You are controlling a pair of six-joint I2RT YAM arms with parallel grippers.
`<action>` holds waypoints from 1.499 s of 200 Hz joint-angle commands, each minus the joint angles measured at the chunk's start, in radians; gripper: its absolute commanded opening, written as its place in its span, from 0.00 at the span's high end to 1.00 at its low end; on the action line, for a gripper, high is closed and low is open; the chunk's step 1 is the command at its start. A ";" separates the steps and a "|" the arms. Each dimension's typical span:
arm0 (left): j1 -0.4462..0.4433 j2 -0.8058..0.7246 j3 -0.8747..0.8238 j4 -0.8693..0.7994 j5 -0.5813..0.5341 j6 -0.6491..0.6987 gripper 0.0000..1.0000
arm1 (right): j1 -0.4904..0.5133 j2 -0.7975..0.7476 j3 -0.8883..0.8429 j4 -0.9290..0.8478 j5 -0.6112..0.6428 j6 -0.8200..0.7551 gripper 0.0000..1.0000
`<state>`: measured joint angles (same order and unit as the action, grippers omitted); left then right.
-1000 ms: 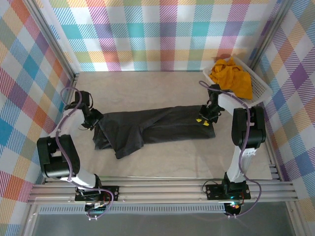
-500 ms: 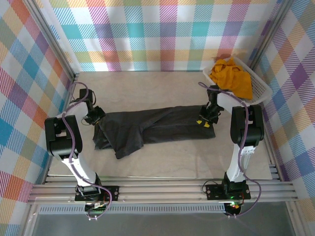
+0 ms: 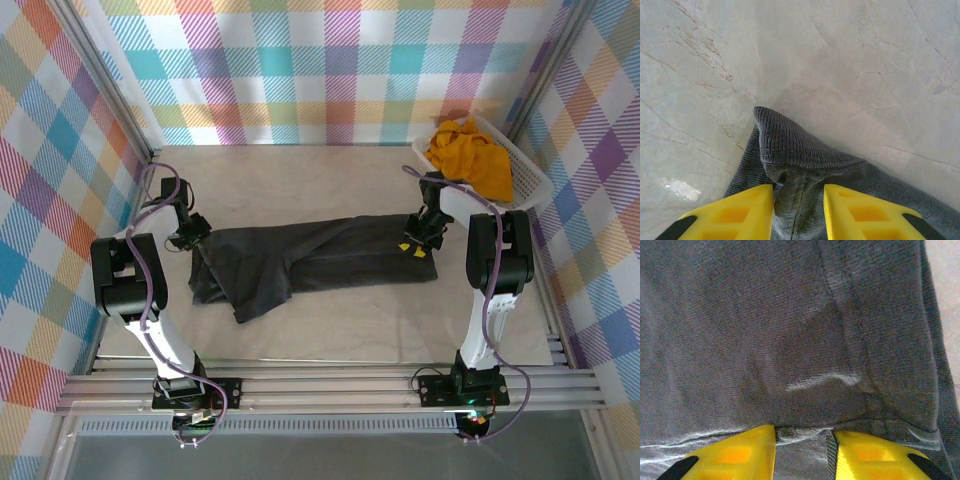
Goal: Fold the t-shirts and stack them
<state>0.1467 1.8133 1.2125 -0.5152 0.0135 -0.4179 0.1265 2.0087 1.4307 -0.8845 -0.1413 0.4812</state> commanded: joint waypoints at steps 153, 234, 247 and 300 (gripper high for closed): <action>0.122 0.235 0.362 -0.233 0.071 -0.229 1.00 | 0.002 0.068 0.051 -0.075 0.066 -0.023 0.68; 0.164 0.442 0.590 -0.350 0.114 -0.218 1.00 | 0.002 0.070 0.054 -0.060 0.067 -0.037 0.69; 0.165 0.433 0.590 -0.350 0.104 -0.216 0.92 | 0.004 0.059 0.059 -0.054 0.059 -0.049 0.69; 0.058 0.069 0.339 -0.412 -0.151 -0.272 0.43 | 0.012 0.023 0.124 -0.084 0.049 -0.119 0.68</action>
<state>0.2539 2.1387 1.7027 -0.8566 0.0349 -0.6411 0.1371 2.0579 1.5085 -0.9371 -0.1123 0.4152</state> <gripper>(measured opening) 0.568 0.321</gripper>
